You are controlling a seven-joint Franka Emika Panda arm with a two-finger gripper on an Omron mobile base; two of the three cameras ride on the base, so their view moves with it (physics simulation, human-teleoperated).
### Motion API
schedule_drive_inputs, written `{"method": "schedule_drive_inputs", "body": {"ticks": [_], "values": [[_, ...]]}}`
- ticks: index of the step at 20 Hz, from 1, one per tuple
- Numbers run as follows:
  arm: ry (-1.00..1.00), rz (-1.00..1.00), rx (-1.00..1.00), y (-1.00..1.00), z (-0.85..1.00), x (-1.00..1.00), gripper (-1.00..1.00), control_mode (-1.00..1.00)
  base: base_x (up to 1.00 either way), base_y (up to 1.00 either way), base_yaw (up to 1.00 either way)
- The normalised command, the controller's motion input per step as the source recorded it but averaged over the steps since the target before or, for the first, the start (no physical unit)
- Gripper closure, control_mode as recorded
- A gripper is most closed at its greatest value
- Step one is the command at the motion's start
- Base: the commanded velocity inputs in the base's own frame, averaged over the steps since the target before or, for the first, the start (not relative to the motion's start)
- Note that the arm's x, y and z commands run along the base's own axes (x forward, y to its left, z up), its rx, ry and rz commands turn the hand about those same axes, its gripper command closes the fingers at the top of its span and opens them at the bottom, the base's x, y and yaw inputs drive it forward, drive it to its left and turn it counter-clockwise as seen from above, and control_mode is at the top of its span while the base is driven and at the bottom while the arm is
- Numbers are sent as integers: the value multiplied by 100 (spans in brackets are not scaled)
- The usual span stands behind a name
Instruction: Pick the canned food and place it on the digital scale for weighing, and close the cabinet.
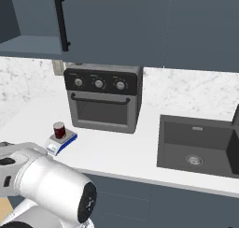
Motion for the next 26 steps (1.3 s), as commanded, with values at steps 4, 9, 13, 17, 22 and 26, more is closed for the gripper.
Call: {"method": "schedule_drive_inputs", "body": {"ticks": [4, 9, 13, 17, 22, 26], "values": [[-39, -11, 8, 100, -69, -62, -100, -100, 0, 0, 0], [-38, -8, 9, 100, -78, -56, -100, -100, 0, 0, 0], [-30, 0, 10, 100, -100, -34, -100, -100, 0, 0, 0], [-26, 0, 9, 100, -100, -29, -100, -100, 0, 0, 0], [-21, 0, 10, 100, -100, -15, -100, -100, 0, 0, 0], [-10, -1, 10, 100, -100, -3, -100, -100, 0, 0, 0]]}}
